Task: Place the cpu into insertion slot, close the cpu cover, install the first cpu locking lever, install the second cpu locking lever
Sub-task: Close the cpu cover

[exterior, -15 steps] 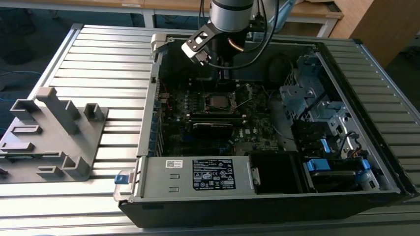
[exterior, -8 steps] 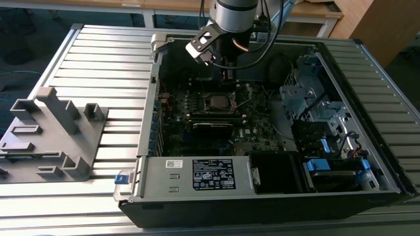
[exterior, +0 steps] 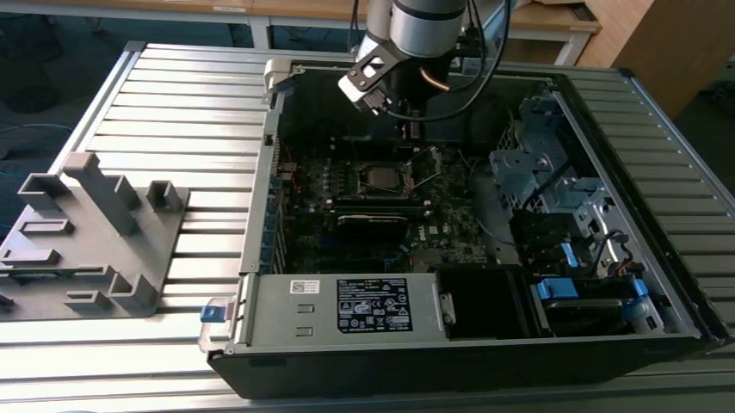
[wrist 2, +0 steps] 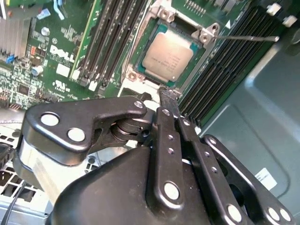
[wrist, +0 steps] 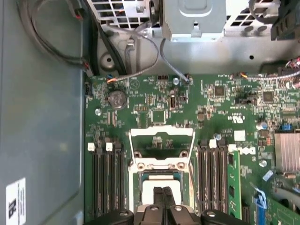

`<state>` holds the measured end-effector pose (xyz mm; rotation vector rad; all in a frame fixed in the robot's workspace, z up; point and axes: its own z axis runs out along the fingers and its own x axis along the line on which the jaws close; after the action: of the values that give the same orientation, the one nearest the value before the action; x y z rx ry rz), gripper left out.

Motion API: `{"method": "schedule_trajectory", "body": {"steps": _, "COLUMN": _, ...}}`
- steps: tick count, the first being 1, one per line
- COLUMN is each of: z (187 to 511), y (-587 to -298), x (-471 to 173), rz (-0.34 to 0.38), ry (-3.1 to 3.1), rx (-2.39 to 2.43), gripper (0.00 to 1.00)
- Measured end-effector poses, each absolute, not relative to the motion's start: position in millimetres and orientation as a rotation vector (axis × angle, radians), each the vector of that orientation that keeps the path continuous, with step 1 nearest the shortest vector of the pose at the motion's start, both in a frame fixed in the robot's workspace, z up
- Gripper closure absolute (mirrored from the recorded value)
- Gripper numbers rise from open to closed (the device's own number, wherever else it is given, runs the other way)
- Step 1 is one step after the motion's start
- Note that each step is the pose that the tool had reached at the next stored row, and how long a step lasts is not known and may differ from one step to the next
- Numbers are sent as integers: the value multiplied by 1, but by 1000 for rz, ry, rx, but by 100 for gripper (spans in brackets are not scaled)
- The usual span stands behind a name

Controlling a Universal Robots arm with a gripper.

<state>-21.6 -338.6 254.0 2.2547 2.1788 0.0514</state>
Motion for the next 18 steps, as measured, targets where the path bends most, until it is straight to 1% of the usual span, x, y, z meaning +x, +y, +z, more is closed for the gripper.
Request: {"method": "schedule_trajectory", "body": {"steps": 18, "z": 268, "y": -339, "x": -21, "rz": 52, "ry": 2179, "rx": 2255, "gripper": 89}}
